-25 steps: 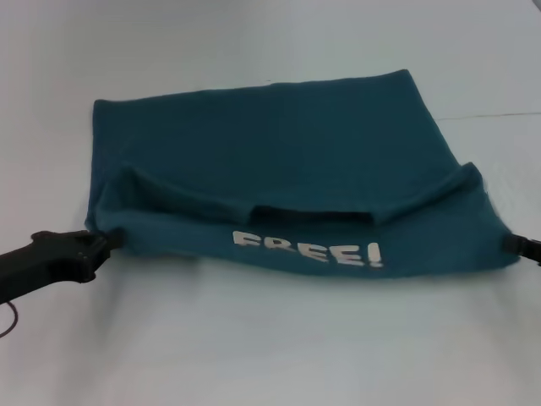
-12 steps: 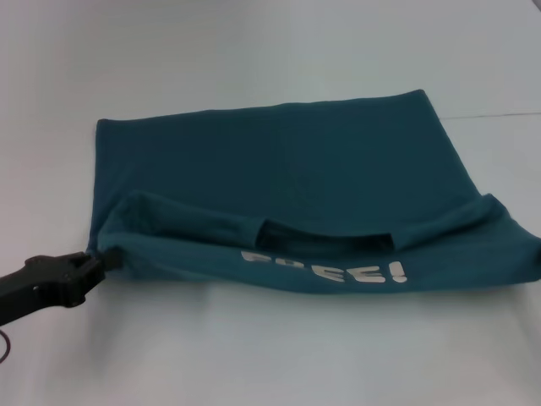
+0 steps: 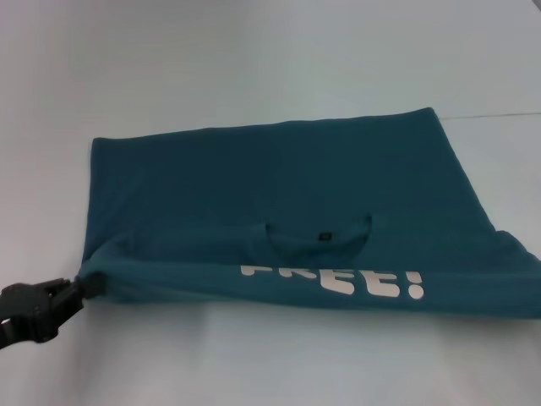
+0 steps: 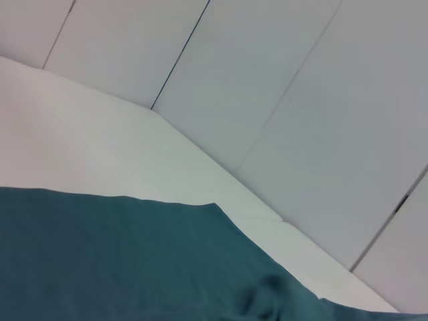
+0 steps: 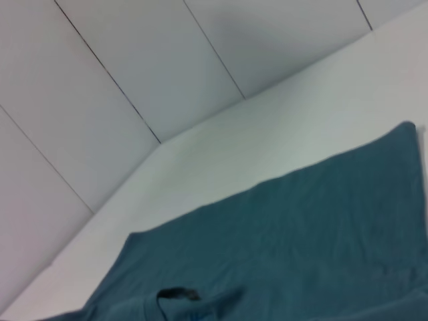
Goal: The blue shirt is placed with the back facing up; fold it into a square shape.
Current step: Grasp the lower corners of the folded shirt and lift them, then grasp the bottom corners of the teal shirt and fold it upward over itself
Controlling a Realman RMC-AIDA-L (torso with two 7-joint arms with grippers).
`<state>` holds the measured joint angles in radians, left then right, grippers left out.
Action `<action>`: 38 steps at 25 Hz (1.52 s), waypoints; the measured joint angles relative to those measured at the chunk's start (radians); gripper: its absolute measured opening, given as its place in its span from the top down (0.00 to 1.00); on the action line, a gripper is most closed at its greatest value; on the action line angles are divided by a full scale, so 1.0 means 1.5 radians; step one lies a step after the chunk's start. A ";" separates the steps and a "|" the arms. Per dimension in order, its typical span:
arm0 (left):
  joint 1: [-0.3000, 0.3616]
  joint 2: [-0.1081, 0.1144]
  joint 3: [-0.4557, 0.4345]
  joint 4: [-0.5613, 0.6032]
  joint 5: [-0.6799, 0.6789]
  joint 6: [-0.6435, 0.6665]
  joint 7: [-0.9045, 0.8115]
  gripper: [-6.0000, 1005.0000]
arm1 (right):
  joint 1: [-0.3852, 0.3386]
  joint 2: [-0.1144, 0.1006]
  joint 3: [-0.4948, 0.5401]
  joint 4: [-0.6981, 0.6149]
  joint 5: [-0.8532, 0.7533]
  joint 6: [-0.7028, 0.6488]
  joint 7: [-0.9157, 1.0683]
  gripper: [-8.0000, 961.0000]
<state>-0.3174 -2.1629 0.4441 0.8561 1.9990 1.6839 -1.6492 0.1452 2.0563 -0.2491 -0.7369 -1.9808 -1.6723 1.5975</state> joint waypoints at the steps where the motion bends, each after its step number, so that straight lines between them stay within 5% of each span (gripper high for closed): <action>1: 0.003 0.000 -0.002 0.003 0.000 0.007 0.000 0.99 | -0.006 0.003 0.011 0.000 0.000 -0.010 -0.007 0.96; 10: 0.025 0.000 -0.006 0.032 0.014 0.055 0.001 0.99 | -0.057 0.019 0.057 -0.001 -0.001 -0.068 -0.045 0.96; 21: 0.043 0.001 -0.037 0.060 0.032 0.104 -0.001 0.99 | -0.102 0.020 0.150 0.001 -0.002 -0.131 -0.071 0.96; 28: -0.015 0.005 -0.047 0.024 0.026 0.040 0.000 0.99 | -0.022 0.009 0.147 0.005 -0.002 -0.077 -0.044 0.96; 38: -0.141 0.012 -0.051 -0.053 0.008 -0.182 -0.013 0.99 | 0.151 -0.029 0.104 0.064 -0.019 0.133 -0.013 0.96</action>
<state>-0.5285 -2.1449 0.3671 0.7761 2.0104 1.4104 -1.6688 0.3724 2.0130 -0.0935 -0.6411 -2.0099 -1.4723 1.5776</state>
